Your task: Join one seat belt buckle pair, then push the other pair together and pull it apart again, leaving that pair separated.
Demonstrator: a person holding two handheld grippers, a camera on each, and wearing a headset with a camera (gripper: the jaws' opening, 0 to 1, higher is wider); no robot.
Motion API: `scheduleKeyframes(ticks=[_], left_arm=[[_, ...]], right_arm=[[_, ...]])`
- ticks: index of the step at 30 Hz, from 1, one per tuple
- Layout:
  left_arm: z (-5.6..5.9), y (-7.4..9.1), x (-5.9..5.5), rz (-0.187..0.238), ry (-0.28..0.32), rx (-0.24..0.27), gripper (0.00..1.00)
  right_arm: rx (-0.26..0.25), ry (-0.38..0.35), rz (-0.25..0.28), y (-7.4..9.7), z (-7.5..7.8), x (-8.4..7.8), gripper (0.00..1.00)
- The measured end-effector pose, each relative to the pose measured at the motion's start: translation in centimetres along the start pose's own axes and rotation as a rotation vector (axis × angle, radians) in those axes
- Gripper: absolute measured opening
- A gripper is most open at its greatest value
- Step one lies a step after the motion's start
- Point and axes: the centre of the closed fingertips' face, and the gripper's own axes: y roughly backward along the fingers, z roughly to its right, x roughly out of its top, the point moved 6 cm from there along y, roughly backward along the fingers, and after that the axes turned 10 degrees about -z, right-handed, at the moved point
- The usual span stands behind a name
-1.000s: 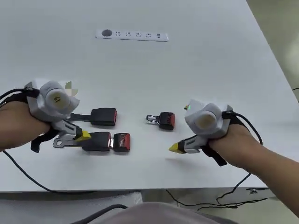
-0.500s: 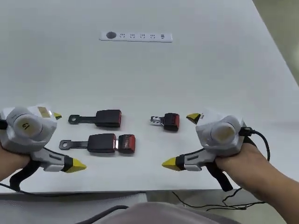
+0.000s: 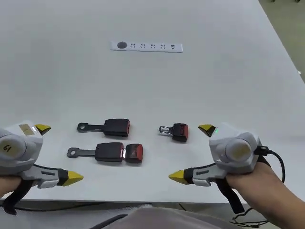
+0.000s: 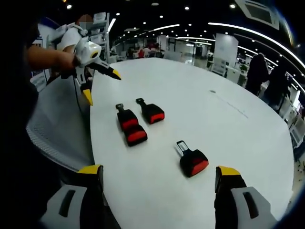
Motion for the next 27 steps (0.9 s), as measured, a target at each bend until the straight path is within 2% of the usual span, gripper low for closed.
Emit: scheduleKeyframes(ticks=[4,7,20,27], left_arm=[[-0.4,0.4,-0.1,0.022,0.021,0.025,1.0],[-0.4,0.7,-0.1,0.042,0.025,0.037,1.0],[-0.4,1.1,-0.4,0.03,0.04,0.054,1.0],[0.0,0.9,0.5,0.038,0.036,0.056,1.0]], right_arm=[[-0.011,-0.028,0.006,0.5,-0.1,0.1,0.99],[-0.011,-0.016,0.014,1.3,-0.9,0.6,0.99],[-0.042,-0.048,0.022,2.1,-1.1,0.2,0.98],[-0.053,-0.06,0.026,1.9,-1.0,-0.1,0.97]])
